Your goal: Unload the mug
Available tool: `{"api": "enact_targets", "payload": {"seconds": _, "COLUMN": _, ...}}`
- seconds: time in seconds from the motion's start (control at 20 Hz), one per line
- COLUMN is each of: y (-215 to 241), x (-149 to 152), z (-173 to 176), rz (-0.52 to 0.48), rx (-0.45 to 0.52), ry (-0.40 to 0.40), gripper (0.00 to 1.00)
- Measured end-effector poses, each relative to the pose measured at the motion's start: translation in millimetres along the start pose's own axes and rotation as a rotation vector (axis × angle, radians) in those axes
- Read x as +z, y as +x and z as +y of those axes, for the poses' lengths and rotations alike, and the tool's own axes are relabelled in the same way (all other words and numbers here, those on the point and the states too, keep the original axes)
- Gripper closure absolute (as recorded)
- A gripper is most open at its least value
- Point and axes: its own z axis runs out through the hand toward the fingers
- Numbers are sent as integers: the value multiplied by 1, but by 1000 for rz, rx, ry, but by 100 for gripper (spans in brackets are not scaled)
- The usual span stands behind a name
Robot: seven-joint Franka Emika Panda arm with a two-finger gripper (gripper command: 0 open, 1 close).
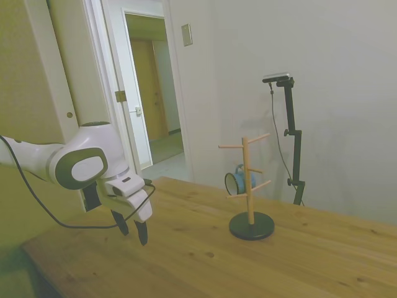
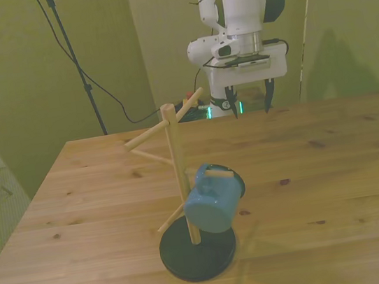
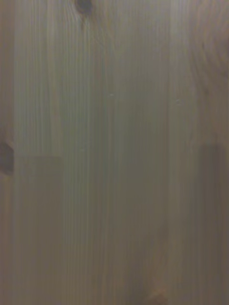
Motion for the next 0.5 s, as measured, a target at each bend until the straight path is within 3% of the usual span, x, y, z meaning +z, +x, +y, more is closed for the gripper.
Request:
{"api": "enact_targets", "payload": {"seconds": 0.25, "y": 9, "x": -7, "z": -15, "rz": 52, "rx": 6, "ry": 49, "gripper": 0}}
{"api": "enact_targets", "payload": {"seconds": 0.5, "y": 55, "x": -23, "z": -49, "rz": 176, "rx": 100, "ry": 103, "gripper": 0}}
